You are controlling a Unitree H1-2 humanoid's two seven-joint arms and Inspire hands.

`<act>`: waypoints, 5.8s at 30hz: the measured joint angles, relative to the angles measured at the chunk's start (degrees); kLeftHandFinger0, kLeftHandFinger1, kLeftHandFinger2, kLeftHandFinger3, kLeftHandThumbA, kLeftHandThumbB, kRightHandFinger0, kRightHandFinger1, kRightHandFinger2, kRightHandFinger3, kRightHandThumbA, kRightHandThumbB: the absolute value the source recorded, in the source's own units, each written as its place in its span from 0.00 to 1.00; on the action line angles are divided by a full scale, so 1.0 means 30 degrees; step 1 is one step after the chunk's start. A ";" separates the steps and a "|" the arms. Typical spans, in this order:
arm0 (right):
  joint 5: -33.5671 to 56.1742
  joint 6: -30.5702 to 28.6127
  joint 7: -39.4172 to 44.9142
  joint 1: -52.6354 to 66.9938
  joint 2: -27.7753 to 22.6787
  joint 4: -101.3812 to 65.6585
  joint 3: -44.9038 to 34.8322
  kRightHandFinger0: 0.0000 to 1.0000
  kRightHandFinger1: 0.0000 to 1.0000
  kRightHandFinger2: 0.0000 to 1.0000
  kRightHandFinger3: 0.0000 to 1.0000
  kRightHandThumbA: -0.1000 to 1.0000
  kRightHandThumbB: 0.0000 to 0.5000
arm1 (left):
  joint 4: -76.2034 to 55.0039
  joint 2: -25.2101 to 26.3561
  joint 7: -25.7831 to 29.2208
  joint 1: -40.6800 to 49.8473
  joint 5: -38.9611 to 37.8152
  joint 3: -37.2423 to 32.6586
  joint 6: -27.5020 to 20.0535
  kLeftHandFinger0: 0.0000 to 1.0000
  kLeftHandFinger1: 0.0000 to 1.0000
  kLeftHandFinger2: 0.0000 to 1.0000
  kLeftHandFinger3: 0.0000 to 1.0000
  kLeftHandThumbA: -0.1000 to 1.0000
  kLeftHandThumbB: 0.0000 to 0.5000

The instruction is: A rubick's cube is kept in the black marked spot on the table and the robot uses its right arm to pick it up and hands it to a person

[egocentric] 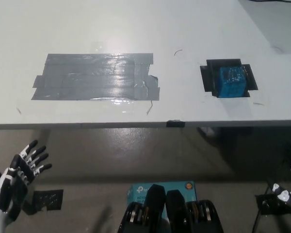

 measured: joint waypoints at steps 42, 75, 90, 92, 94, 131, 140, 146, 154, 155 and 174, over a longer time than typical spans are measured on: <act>-0.8483 0.6211 -0.5542 -1.5472 0.2349 1.2740 0.0612 1.00 1.00 1.00 1.00 0.85 0.86 | -0.0363 -0.0094 -0.0036 0.0088 0.0007 0.0027 -0.0374 1.00 1.00 1.00 1.00 0.97 0.38; -0.6216 0.3445 -0.6478 -1.7021 0.2735 1.8852 -0.0112 0.55 0.57 0.72 0.98 0.55 0.67 | -0.0529 -0.0093 -0.0029 -0.0143 0.0052 0.0029 -0.0387 0.99 1.00 1.00 1.00 0.96 0.39; -0.8413 0.2291 -1.1371 -1.8585 0.2570 2.2483 0.2966 0.00 0.43 0.86 0.92 0.00 0.38 | -0.0528 -0.0092 -0.0031 -0.0750 0.0046 0.0040 -0.0382 0.98 1.00 1.00 1.00 0.97 0.36; -0.8573 0.2133 -1.1760 -1.8588 0.2571 2.2637 0.3165 0.01 0.43 0.87 0.92 0.00 0.38 | -0.0526 -0.0091 -0.0032 -0.0791 0.0038 0.0049 -0.0382 0.98 1.00 1.00 1.00 0.97 0.37; -0.8638 0.1992 -1.2052 -1.8589 0.2570 2.2734 0.3250 0.01 0.44 0.87 0.92 0.00 0.37 | -0.0526 -0.0091 -0.0032 -0.0848 0.0034 0.0057 -0.0382 0.98 1.00 1.00 1.00 0.97 0.37; -0.9901 0.4174 -1.1865 -1.7356 0.2611 0.4784 0.3252 0.12 0.50 0.89 0.92 0.00 0.37 | -0.0499 -0.0090 -0.0032 -0.0928 0.0128 0.0049 -0.0372 0.97 1.00 1.00 1.00 0.94 0.37; -1.0257 0.4405 -1.1368 -1.8143 0.2617 0.6416 0.3405 0.00 0.46 0.88 1.00 0.00 0.32 | -0.0494 -0.0090 -0.0036 -0.0927 0.0287 0.0049 -0.0389 0.96 1.00 1.00 1.00 0.91 0.39; -1.0392 0.4230 -1.1211 -2.0095 0.2540 1.0867 0.3800 0.00 0.46 0.87 1.00 0.00 0.33 | -0.0498 -0.0091 -0.0033 -0.0930 0.0354 0.0038 -0.0392 0.96 1.00 1.00 1.00 0.90 0.37; -1.0958 0.3402 -1.1502 -2.3586 0.2500 1.9430 0.5142 0.01 0.48 0.86 0.94 0.00 0.37 | -0.0500 -0.0092 -0.0036 -0.0973 0.0422 0.0005 -0.0387 0.95 1.00 1.00 1.00 0.88 0.36; -1.1044 0.3103 -1.1659 -2.4067 0.2513 2.0947 0.5411 0.00 0.47 0.85 0.93 0.00 0.34 | -0.0501 -0.0090 -0.0037 -0.0988 0.0418 0.0005 -0.0387 0.95 1.00 1.00 1.00 0.88 0.37; -1.1016 0.1189 -1.2242 -2.6160 0.3516 2.7683 0.6987 0.00 0.38 0.78 0.82 0.00 0.44 | -0.0503 -0.0090 -0.0040 -0.1277 0.0432 0.0002 -0.0390 0.96 1.00 1.00 1.00 0.89 0.34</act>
